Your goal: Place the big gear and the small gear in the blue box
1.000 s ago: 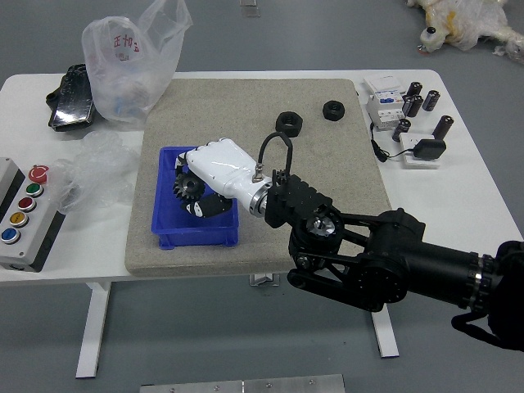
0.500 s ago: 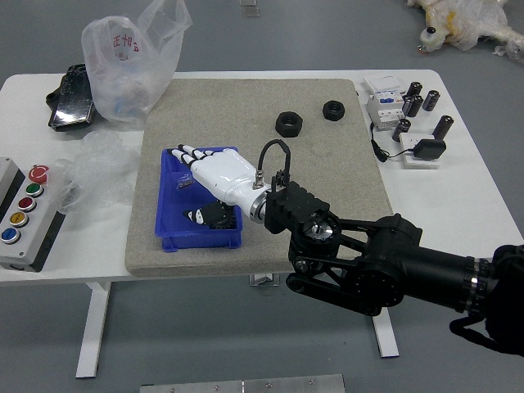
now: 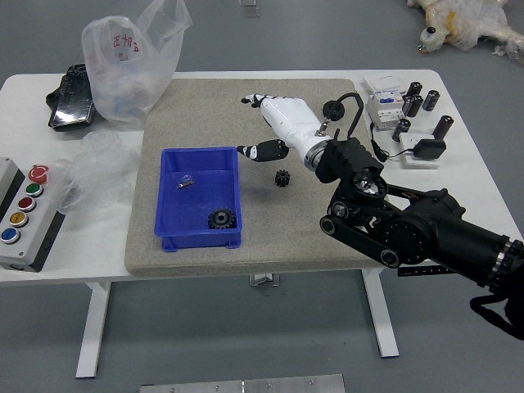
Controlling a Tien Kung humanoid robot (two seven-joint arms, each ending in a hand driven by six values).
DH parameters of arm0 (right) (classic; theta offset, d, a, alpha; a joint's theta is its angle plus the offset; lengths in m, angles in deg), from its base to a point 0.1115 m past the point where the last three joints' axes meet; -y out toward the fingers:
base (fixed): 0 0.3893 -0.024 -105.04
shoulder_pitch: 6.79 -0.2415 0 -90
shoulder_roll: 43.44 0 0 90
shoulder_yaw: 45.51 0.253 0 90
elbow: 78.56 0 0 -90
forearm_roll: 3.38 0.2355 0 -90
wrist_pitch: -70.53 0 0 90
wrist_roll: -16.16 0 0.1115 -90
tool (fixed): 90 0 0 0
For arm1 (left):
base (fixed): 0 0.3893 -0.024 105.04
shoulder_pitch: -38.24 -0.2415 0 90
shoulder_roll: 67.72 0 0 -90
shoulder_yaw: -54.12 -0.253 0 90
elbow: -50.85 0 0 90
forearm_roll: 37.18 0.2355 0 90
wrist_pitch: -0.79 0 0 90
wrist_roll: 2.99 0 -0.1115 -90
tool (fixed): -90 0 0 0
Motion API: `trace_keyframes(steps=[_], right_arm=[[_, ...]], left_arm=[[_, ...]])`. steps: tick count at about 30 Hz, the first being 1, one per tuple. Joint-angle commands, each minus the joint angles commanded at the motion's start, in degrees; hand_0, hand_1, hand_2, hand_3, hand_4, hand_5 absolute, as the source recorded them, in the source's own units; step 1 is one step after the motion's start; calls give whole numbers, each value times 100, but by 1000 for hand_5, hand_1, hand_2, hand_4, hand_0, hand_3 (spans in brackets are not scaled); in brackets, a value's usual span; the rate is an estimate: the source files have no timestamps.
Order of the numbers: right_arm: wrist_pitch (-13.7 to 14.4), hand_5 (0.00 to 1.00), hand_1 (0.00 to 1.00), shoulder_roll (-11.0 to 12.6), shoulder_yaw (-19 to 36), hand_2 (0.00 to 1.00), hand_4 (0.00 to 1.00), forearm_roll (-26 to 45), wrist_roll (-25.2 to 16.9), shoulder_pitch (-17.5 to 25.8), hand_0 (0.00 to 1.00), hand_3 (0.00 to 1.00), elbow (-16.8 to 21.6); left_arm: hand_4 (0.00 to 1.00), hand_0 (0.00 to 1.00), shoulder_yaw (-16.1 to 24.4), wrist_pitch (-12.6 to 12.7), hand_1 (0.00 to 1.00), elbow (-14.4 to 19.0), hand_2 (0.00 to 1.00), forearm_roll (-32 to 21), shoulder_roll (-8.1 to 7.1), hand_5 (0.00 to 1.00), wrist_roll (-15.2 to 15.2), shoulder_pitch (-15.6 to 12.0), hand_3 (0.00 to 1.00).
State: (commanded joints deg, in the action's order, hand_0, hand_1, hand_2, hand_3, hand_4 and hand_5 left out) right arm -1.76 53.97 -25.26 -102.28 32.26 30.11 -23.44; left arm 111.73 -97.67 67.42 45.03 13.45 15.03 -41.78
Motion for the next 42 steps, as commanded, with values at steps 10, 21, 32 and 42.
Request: trace_keyframes(steps=[10,21,32,42], right_arm=[[-142,304,724,-233,-987,771,783,767,-145,-115,358,806,-1121],[-120,73,539,-266,-1475,402,422,1112,-156,-97,309,527,-1409],[23,52,488,-293,-1606,304,304,1281,-215,-53,302,395,-1407],[78,44,473,-228,-1426,277,222,1230,-231,-76,303,363,-1348]], left_arm=[[694,712,11,-16,536,2,543,24,2,492,3,19,672],[694,713,1,-11,536,-3,542,12,2,492,-21,30,672],[691,713,-54,8,537,-4,541,-61,-9,489,-79,50,673],[693,713,-40,6,537,2,542,-57,4,490,-73,41,675]])
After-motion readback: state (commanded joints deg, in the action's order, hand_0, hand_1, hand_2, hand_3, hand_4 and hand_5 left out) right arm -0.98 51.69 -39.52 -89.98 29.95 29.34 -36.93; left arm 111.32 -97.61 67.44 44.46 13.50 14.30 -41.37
